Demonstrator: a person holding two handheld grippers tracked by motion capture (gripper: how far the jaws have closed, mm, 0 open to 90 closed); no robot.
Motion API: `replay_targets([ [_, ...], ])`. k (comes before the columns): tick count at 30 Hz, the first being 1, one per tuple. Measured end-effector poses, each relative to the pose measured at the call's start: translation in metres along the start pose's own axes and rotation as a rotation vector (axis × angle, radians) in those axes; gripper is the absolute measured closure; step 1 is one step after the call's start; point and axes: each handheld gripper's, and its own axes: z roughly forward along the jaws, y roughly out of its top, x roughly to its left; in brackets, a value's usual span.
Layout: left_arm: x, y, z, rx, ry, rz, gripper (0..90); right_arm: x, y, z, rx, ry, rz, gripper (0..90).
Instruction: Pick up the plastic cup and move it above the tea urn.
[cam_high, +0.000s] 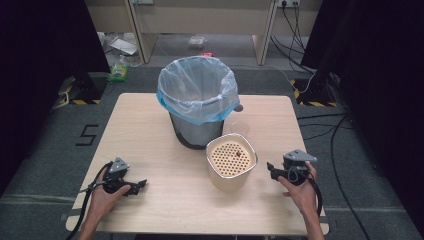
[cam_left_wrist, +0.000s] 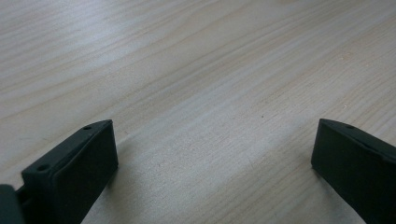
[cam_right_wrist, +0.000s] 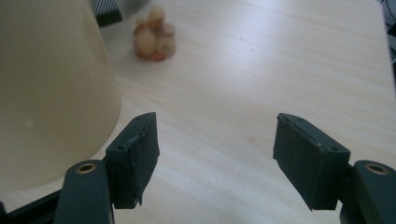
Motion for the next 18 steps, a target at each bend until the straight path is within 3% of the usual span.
replay_targets([
  [5, 0.0, 0.0, 0.0, -0.002, 0.0, -0.002, 0.0, -0.006, 0.016, -0.001, -0.009, -0.002, 0.026, 35.8],
  [18, 0.0, 0.0, 0.0, 0.0, 0.0, 0.0, 0.0, -0.015, 0.061, 0.013, -0.019, 0.0, 0.018, 41.9],
])
